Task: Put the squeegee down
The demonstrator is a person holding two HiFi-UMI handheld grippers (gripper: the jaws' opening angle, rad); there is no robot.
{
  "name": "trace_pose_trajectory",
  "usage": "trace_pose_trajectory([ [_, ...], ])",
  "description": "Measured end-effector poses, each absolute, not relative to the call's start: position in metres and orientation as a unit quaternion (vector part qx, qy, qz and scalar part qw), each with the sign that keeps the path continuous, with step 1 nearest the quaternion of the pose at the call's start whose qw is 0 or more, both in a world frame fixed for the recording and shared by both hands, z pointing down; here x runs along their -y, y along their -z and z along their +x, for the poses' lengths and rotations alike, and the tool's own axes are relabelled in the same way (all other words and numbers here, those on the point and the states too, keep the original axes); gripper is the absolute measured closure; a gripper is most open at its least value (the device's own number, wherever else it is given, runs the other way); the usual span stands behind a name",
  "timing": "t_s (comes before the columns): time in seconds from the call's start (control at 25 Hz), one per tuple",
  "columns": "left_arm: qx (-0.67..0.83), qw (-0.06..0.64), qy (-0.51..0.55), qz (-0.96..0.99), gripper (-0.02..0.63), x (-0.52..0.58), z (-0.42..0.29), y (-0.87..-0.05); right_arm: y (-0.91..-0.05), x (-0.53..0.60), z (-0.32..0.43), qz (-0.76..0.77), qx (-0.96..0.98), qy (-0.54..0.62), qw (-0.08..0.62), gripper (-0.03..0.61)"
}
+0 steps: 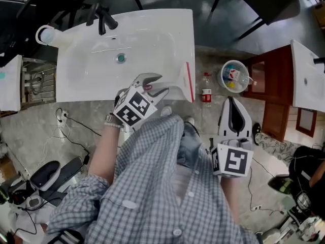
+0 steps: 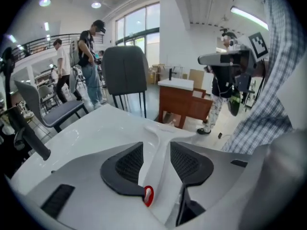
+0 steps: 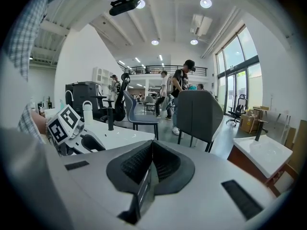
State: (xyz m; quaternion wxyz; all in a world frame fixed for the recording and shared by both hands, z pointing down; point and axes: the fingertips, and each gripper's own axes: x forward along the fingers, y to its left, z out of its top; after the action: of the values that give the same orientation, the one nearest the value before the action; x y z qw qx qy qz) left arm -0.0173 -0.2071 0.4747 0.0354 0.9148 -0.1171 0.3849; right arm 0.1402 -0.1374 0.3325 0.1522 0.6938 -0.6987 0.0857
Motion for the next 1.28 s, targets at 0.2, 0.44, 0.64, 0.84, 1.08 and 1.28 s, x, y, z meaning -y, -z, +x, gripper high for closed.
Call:
trace_pose_trajectory([
  [0.2, 0.184, 0.061, -0.309, 0.931, 0.528, 0.217, -0.019, -0.441, -0.328, 0.143, 0.136, 0.677, 0.717, -0.075, 0.147, 0.569],
  [0.44, 0.241, 0.083, -0.221, 0.941, 0.606, 0.222, -0.025, -0.398, -0.322, 0.151, 0.130, 0.660, 0.735, -0.062, 0.141, 0.569],
  [0.64, 0.264, 0.081, -0.177, 0.945, 0.606, 0.218, -0.025, -0.367, -0.314, 0.157, 0.126, 0.652, 0.745, -0.053, 0.135, 0.569],
  [0.84, 0.279, 0.061, -0.139, 0.948, 0.607, 0.212, -0.023, -0.337, -0.308, 0.164, 0.119, 0.637, 0.759, -0.040, 0.126, 0.569],
  [1.08, 0.279, 0.044, -0.112, 0.953, 0.607, 0.194, -0.015, -0.310, -0.304, 0.167, 0.114, 0.624, 0.773, -0.032, 0.115, 0.569],
  [1.28, 0.276, 0.013, -0.110, 0.955, 0.607, 0.184, -0.012, -0.295, -0.301, 0.169, 0.111, 0.611, 0.782, -0.021, 0.122, 0.569],
])
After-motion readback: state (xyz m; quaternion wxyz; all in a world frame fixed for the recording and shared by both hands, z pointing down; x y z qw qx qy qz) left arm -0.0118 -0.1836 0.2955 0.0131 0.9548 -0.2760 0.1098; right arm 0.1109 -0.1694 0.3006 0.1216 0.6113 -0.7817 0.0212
